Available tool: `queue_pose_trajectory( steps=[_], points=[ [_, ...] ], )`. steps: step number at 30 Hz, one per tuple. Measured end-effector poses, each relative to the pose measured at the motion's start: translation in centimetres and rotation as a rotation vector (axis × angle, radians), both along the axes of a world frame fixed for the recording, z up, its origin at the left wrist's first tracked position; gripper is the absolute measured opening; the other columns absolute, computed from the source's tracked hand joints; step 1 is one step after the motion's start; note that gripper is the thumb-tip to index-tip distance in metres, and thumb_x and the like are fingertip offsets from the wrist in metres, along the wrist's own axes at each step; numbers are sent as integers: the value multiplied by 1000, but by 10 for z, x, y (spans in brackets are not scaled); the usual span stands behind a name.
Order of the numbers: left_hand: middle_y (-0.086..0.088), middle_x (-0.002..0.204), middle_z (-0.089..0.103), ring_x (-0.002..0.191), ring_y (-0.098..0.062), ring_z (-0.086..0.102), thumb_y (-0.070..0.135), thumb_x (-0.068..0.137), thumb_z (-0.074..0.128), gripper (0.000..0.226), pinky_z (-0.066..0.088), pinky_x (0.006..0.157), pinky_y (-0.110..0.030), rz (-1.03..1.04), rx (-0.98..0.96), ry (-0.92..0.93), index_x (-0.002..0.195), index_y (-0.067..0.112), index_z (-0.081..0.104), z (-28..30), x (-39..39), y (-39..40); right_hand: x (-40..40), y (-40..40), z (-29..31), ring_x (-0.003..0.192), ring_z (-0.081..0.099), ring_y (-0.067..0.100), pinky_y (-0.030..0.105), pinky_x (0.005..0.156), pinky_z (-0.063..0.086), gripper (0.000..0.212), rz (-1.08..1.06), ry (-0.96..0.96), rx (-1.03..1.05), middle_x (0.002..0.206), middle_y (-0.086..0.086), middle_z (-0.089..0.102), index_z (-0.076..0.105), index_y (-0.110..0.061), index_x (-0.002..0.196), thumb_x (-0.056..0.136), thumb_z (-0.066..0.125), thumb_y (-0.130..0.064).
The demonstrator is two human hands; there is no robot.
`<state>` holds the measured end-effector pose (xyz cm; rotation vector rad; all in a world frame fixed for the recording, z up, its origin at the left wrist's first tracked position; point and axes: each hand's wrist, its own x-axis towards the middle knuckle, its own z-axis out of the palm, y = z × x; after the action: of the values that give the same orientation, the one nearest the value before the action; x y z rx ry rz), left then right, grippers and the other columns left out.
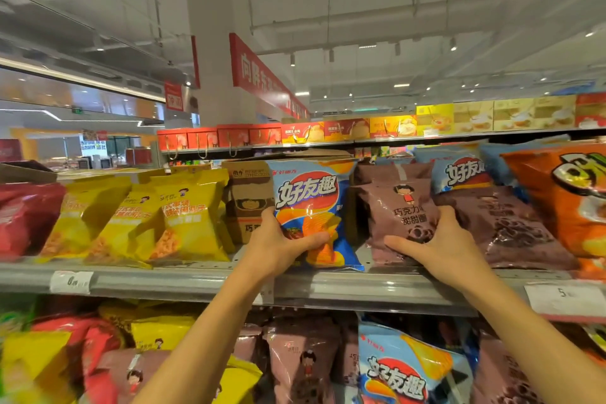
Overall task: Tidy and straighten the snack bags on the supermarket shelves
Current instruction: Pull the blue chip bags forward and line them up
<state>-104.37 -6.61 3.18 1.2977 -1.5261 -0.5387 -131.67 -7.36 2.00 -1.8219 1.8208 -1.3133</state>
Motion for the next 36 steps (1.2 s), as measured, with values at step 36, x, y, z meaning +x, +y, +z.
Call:
queue_pose_trajectory(
  steps=[36],
  points=[
    [9,111,64,94,-13,65,61,69,79,73,54,75,-31,125,-274,-6,120,29,38,-12,-95,-5,-75,44,4,112,55,17,35,94,43,89,-39,-458,-483,125,-11,54,35,-31,135,66,82,-60]
  ],
)
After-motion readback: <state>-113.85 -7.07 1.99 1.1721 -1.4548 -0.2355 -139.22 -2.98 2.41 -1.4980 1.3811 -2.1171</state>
